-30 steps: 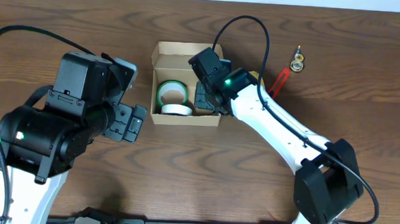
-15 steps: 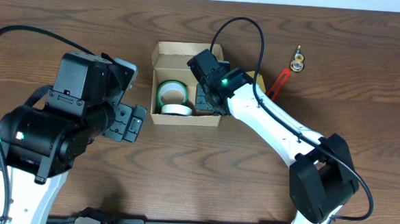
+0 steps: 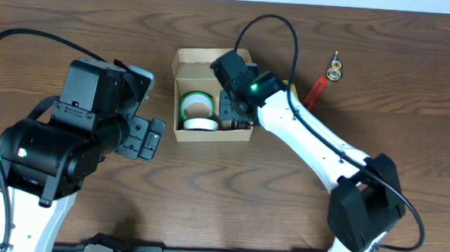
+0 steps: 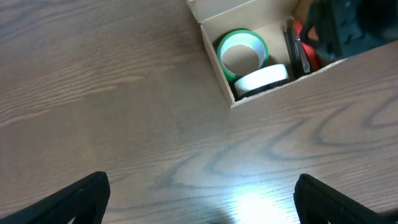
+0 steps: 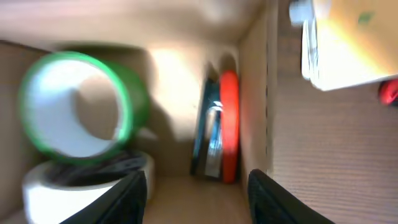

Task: Pack container
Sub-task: 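Release the red tool and lift the right gripper toward the remaining items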

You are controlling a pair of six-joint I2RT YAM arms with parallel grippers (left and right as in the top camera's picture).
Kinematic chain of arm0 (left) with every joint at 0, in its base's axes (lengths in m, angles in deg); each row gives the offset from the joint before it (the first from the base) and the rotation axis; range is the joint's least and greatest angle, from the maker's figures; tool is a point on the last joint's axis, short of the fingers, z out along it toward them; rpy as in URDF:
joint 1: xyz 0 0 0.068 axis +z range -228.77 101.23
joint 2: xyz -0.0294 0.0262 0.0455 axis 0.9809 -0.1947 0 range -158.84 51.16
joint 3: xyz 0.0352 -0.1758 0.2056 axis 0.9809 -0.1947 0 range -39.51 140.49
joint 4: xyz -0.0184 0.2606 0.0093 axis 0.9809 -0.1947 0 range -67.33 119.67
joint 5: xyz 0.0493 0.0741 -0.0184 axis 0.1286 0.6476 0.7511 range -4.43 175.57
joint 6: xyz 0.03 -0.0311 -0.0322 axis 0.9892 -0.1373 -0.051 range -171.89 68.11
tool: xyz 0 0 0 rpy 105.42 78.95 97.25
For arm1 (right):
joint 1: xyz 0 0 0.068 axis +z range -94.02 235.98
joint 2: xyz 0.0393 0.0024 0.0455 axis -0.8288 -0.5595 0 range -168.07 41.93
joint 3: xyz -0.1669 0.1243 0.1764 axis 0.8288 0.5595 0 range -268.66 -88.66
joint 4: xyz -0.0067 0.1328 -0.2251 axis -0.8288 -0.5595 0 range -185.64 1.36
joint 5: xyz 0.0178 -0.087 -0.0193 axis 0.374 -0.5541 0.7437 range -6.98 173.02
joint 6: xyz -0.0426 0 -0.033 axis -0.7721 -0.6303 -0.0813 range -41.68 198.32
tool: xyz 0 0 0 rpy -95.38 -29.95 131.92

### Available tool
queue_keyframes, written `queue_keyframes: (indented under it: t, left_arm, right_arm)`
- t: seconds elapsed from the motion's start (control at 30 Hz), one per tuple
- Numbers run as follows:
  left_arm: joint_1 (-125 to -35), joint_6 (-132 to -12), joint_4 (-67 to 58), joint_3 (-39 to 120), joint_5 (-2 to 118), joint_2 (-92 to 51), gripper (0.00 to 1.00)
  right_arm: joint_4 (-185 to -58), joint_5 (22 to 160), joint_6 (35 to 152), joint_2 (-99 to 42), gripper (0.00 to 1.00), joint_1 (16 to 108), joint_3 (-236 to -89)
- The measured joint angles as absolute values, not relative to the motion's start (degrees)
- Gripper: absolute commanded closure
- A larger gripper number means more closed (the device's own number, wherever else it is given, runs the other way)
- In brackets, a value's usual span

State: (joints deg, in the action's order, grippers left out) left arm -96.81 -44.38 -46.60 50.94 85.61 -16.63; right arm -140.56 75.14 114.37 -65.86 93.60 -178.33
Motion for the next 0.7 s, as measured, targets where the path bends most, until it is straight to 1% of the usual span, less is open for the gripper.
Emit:
queue_keyframes:
  t: [0.1, 0.3, 0.5, 0.7]
  left_arm:
    - [-96.8, -44.4, -46.6, 50.9, 85.6, -16.6, 0.05]
    - [-96.8, -44.4, -46.6, 50.9, 85.6, -16.6, 0.05]
    - [-96.8, -44.4, -46.6, 50.9, 85.6, -16.6, 0.05]
    - [-96.8, -44.4, -46.6, 50.9, 85.6, -16.6, 0.05]
  right_arm:
    - [-141.1, 75.3, 112.3, -63.0, 0.39, 93.5, -182.8]
    - [-141.4, 72.4, 107.6, -54.0, 0.35, 90.5, -187.0]
    - [-144.4, 70.1, 103.7, -52.0, 0.26, 79.3, -187.4]
    - [-144.5, 69.5, 100.6, -55.6, 0.22, 68.7, -187.1]
